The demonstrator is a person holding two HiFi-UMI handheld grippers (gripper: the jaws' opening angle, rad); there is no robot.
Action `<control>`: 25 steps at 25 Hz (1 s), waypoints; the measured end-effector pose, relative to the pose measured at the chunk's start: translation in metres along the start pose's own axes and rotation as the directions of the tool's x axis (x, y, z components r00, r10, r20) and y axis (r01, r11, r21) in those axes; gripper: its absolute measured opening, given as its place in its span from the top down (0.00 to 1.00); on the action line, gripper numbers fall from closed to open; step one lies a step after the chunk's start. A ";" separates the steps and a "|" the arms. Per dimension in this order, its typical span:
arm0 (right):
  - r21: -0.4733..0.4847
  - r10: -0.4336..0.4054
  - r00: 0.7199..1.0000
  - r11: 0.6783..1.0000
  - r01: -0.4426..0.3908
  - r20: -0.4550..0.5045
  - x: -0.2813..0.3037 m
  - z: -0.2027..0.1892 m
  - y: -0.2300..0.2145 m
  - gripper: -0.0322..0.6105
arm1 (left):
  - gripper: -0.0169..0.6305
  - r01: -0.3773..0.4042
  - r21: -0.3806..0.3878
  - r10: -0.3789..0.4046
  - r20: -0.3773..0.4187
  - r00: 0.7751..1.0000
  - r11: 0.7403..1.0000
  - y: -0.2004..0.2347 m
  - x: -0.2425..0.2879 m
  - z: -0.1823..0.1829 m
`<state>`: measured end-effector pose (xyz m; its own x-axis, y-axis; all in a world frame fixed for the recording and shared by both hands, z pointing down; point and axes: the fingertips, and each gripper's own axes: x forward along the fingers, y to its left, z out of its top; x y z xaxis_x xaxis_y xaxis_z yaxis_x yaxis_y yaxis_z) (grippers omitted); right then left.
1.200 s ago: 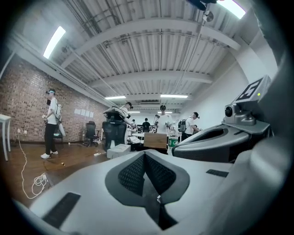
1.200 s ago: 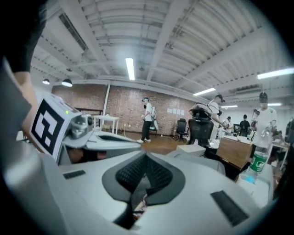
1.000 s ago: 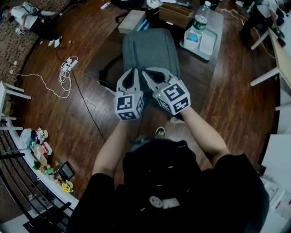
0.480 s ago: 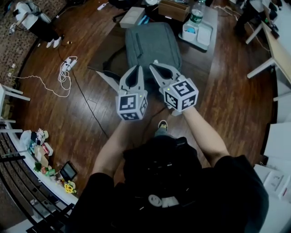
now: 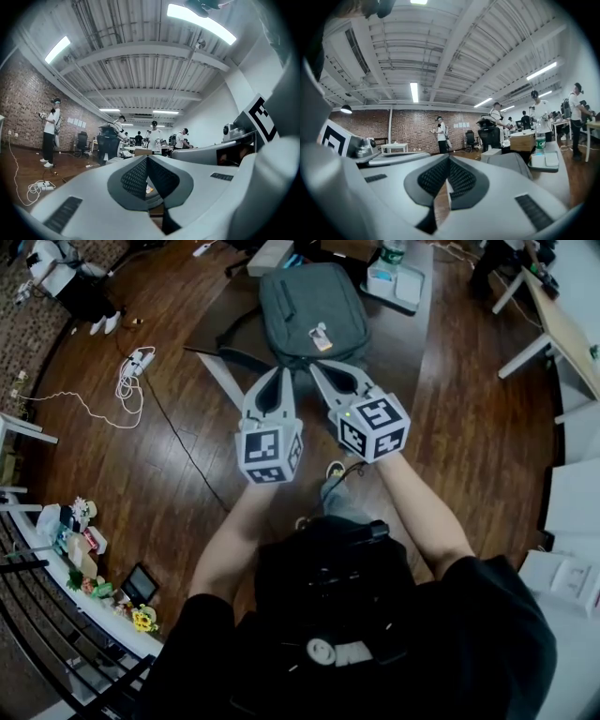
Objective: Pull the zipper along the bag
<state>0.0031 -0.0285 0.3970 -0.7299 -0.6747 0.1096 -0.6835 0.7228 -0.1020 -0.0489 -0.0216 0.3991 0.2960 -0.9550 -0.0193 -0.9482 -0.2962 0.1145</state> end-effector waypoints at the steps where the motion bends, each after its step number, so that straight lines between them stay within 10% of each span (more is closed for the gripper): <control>1: -0.008 -0.004 1.000 1.000 0.004 0.000 -0.006 -0.001 0.008 0.92 | 0.99 0.003 -0.001 -0.003 -0.002 1.000 1.000 -0.003 -0.009 -0.001; 25: -0.052 -0.094 0.995 0.994 0.096 0.044 -0.078 0.013 0.019 0.92 | 0.99 0.012 0.030 -0.013 0.031 0.999 0.999 -0.090 -0.043 0.024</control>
<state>0.0470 0.0364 0.3740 -0.6620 -0.7457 0.0747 -0.7492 0.6612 -0.0392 0.0212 0.0460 0.3661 0.3044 -0.9512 -0.0514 -0.9477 -0.3079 0.0842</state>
